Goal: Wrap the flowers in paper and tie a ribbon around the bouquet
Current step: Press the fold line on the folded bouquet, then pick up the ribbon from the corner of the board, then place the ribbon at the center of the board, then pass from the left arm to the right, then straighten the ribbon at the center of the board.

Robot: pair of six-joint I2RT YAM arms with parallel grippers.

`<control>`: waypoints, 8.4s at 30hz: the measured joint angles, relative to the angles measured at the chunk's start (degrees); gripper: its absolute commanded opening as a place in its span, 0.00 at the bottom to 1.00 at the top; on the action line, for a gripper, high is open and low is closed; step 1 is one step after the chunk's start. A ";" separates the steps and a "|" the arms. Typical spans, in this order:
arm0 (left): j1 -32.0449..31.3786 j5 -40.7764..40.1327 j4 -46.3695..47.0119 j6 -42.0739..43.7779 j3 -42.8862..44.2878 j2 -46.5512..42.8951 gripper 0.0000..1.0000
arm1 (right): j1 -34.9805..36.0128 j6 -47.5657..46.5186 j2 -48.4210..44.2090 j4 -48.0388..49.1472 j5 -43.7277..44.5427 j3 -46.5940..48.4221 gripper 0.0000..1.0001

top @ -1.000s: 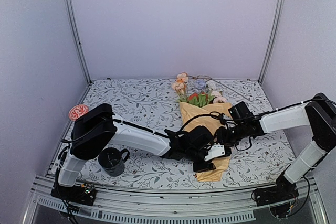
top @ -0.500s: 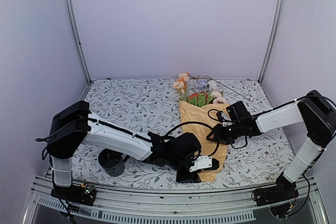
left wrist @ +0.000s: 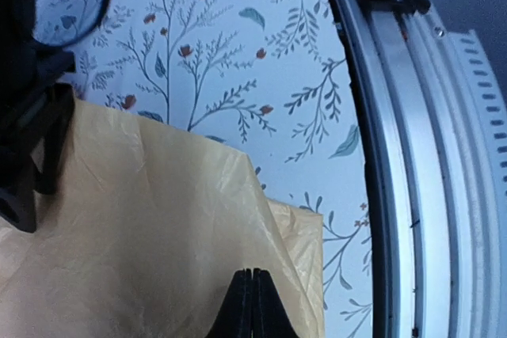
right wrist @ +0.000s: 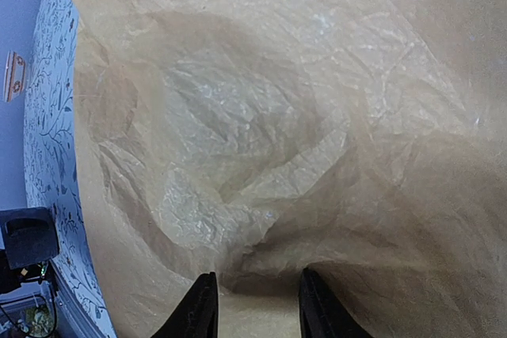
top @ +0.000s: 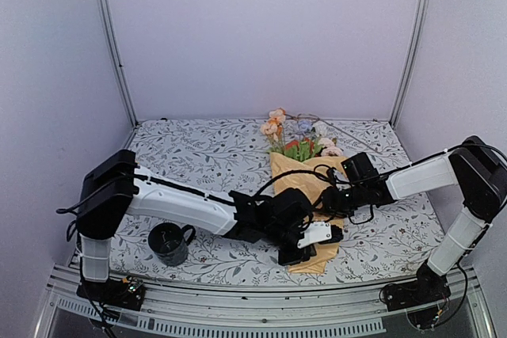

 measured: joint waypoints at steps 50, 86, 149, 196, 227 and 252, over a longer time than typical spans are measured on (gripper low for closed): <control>1.11 -7.02 2.29 -0.11 10.40 13.53 0.00 | -32.20 -22.21 20.79 -32.17 5.75 60.02 0.67; 3.41 -0.74 0.48 0.22 11.19 13.68 0.00 | -28.37 -39.12 40.68 -39.93 12.48 68.02 0.00; 3.58 -0.35 2.01 -1.31 9.62 13.40 0.00 | -23.50 -11.82 -25.81 -39.28 3.54 2.03 0.00; 3.93 -0.66 2.21 -2.36 9.44 13.35 0.00 | -23.10 -7.56 4.31 0.66 -27.67 0.70 0.74; 1.42 2.12 -4.70 -9.20 36.26 22.21 0.59 | -21.42 1.77 8.70 8.11 -28.87 4.28 0.00; 1.07 -3.76 -23.08 -14.88 47.39 31.30 0.00 | -19.19 -3.45 9.51 -4.46 -21.33 13.88 0.00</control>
